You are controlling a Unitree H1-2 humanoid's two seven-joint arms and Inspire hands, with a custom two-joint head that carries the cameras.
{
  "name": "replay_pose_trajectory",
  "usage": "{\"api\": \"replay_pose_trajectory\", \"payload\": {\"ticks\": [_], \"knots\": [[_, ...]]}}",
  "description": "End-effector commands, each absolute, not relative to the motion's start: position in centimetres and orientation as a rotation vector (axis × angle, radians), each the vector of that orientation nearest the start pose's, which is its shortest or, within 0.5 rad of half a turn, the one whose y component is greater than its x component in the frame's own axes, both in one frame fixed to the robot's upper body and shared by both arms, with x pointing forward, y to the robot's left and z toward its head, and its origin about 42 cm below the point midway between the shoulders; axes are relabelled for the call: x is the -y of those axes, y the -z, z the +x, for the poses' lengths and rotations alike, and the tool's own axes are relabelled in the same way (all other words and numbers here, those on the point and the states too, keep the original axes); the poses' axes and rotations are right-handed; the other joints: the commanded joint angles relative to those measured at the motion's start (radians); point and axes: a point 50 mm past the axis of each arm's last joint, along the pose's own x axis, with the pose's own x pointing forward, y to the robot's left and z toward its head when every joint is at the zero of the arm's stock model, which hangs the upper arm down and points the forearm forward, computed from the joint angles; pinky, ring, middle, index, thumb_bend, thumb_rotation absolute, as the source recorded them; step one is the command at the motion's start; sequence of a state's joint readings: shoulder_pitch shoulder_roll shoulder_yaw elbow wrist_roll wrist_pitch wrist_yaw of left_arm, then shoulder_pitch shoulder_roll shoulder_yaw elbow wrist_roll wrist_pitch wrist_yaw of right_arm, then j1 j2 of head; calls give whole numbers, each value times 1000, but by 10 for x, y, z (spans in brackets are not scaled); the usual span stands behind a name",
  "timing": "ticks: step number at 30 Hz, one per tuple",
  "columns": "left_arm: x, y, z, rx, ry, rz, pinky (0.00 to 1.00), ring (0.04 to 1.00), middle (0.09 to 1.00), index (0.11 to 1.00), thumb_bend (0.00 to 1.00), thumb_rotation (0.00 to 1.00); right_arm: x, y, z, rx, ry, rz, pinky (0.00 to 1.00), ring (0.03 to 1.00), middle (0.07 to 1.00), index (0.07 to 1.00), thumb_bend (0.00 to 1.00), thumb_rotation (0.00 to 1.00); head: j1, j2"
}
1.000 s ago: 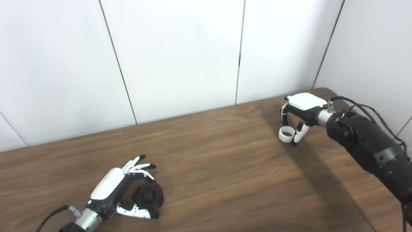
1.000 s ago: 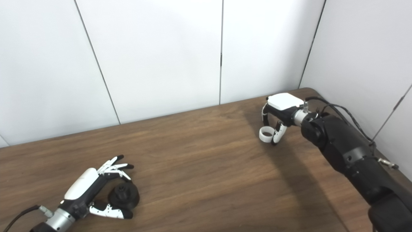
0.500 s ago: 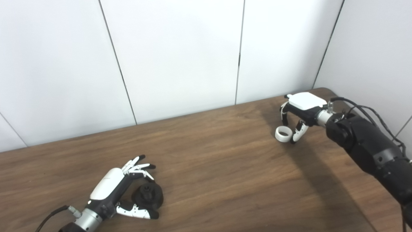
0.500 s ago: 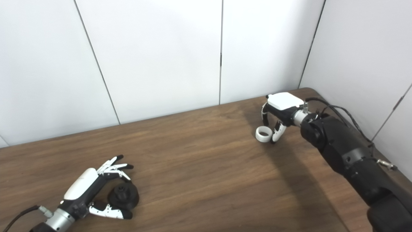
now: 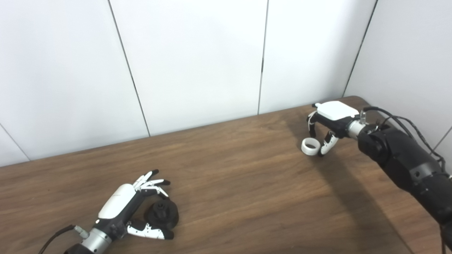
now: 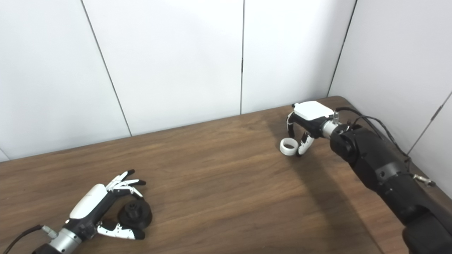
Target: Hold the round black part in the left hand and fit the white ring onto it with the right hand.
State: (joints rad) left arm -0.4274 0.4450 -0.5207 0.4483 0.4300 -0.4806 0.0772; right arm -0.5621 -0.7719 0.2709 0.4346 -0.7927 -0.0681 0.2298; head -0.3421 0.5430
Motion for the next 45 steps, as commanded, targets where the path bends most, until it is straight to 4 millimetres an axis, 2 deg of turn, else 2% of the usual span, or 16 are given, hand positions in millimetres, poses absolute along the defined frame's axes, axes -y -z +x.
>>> {"api": "replay_pose_trajectory", "payload": {"ticks": [1, 15, 16, 17, 20, 45], "knots": [[-252, -106, 380, 370, 573, 947, 1000, 1000, 840, 481, 525, 57, 423, -261, 445, -48, -183, -1650, 1000, 1000, 865, 487, 525, 145, -2, 2], [-253, -106, 381, 372, 568, 953, 1000, 1000, 837, 481, 525, 58, 415, -261, 445, -39, -205, -1655, 1000, 1000, 894, 493, 524, 147, -4, -2], [-253, -107, 381, 372, 568, 952, 1000, 1000, 837, 481, 525, 58, 415, -261, 445, -40, -207, -1652, 1000, 1000, 894, 551, 806, 171, -4, -2], [-253, -107, 381, 373, 568, 951, 1000, 1000, 837, 481, 525, 58, 415, -261, 446, -40, -208, -1651, 1000, 1000, 894, 570, 902, 179, -4, -1], [-252, -107, 381, 374, 567, 950, 1000, 1000, 836, 481, 525, 57, 415, -259, 446, -32, -208, -1647, 1000, 1000, 894, 591, 991, 188, -4, -3], [-251, -103, 384, 363, 555, 946, 1000, 1000, 837, 480, 526, 58, 405, -256, 450, -30, -241, -1651, 1000, 1000, 895, 600, 1000, 194, -15, -2]]}}
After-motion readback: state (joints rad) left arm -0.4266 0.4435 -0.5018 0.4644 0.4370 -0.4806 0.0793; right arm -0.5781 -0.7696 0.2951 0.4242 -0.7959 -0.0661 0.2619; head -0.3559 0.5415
